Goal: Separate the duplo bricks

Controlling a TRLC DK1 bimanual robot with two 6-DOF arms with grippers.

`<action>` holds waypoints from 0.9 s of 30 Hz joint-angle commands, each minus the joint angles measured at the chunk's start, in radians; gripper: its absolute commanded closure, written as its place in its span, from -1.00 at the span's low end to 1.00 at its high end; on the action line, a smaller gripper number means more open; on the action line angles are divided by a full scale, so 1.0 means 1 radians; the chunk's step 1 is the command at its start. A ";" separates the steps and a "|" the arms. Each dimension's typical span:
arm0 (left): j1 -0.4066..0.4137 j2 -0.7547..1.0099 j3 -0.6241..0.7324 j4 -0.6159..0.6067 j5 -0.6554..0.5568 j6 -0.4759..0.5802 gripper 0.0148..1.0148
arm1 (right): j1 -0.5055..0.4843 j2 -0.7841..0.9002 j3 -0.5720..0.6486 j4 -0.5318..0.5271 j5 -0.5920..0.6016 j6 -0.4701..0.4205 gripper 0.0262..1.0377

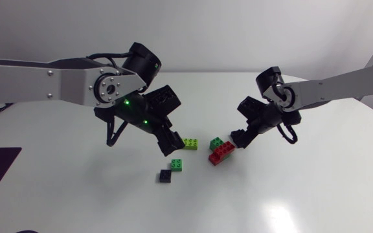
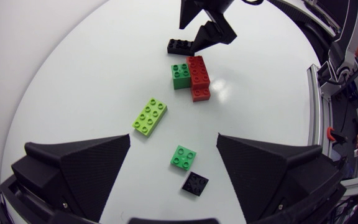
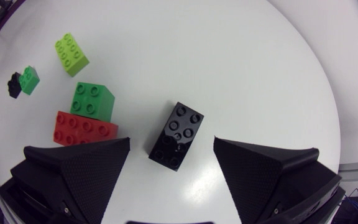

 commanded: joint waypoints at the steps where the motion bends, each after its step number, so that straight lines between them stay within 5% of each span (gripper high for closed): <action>1: -0.001 -0.017 -0.025 0.010 0.015 0.022 -0.91 | 0.012 0.040 0.015 0.016 0.020 0.014 -0.87; 27: -0.010 -0.015 -0.037 0.026 0.015 0.033 -0.91 | 0.148 -0.194 -0.170 -0.110 -0.152 -0.058 -0.89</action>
